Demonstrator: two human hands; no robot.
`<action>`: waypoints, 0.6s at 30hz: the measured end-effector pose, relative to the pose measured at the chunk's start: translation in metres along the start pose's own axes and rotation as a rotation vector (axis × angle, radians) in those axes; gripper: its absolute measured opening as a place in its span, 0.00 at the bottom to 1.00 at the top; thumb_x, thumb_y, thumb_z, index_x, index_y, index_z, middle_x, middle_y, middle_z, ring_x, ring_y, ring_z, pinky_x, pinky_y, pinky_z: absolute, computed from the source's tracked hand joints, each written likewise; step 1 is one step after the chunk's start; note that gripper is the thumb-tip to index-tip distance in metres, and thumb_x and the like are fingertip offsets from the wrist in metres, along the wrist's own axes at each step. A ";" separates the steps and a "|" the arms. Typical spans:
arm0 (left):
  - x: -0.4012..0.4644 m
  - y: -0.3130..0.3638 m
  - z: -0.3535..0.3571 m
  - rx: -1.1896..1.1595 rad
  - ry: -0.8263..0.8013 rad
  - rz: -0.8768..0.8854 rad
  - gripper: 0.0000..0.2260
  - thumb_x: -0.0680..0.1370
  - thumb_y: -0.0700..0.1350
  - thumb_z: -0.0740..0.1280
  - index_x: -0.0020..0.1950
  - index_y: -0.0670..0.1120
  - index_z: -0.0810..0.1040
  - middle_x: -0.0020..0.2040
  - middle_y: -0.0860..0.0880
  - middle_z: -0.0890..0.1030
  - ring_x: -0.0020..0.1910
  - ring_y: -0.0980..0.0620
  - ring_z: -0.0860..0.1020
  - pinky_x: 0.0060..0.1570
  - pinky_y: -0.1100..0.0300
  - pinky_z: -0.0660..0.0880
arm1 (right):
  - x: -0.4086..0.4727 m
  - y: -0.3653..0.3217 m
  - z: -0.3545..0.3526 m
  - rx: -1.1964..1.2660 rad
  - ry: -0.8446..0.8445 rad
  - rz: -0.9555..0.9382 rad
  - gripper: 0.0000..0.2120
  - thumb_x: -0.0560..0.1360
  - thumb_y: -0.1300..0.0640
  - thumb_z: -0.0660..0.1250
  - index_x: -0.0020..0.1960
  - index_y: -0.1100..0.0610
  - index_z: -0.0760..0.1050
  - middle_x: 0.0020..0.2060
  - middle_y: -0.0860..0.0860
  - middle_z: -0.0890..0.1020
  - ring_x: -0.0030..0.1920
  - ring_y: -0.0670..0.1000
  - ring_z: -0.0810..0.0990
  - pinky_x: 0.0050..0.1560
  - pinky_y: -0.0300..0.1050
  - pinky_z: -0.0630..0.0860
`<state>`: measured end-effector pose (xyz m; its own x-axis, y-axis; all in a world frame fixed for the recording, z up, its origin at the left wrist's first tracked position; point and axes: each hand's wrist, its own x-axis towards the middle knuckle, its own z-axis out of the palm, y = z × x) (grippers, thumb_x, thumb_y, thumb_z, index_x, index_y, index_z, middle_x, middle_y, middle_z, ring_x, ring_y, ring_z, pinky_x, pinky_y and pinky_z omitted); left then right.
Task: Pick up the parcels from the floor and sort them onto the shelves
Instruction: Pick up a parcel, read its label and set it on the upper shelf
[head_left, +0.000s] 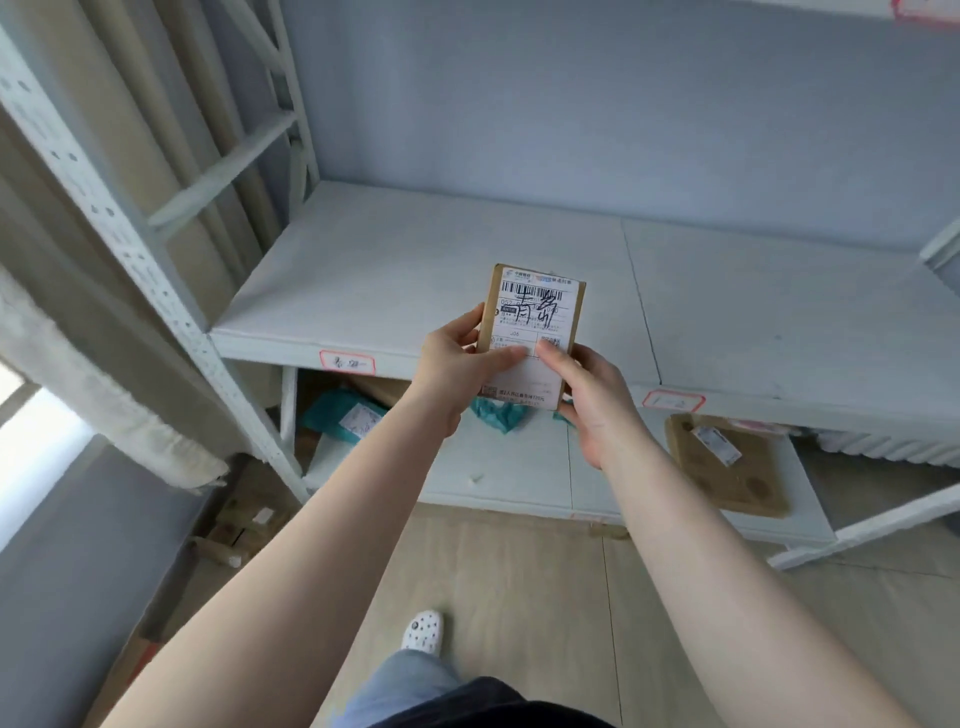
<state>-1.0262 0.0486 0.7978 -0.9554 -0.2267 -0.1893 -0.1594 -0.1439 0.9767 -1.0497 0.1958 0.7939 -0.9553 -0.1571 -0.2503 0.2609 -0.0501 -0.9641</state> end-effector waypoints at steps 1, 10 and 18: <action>0.014 0.005 -0.002 0.010 -0.020 0.012 0.25 0.71 0.36 0.76 0.67 0.46 0.79 0.51 0.49 0.86 0.49 0.47 0.84 0.52 0.53 0.82 | 0.011 -0.004 0.003 0.004 0.016 -0.007 0.09 0.74 0.54 0.71 0.53 0.53 0.79 0.45 0.50 0.85 0.42 0.46 0.84 0.39 0.37 0.79; 0.072 0.045 -0.004 0.036 -0.130 0.091 0.31 0.67 0.38 0.79 0.69 0.50 0.77 0.61 0.44 0.82 0.58 0.43 0.82 0.54 0.45 0.82 | 0.058 -0.031 0.014 0.029 0.137 -0.132 0.29 0.65 0.48 0.76 0.63 0.57 0.73 0.56 0.52 0.84 0.56 0.52 0.83 0.58 0.52 0.79; 0.053 0.084 0.001 0.088 -0.122 0.211 0.28 0.69 0.41 0.79 0.67 0.50 0.74 0.59 0.48 0.81 0.57 0.48 0.82 0.44 0.56 0.84 | 0.043 -0.066 0.006 -0.019 0.112 -0.280 0.24 0.70 0.54 0.75 0.62 0.57 0.73 0.54 0.50 0.83 0.55 0.48 0.83 0.48 0.40 0.79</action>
<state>-1.0901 0.0258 0.8697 -0.9919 -0.1241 0.0282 0.0309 -0.0203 0.9993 -1.1072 0.1866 0.8473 -0.9994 -0.0298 0.0187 -0.0170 -0.0575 -0.9982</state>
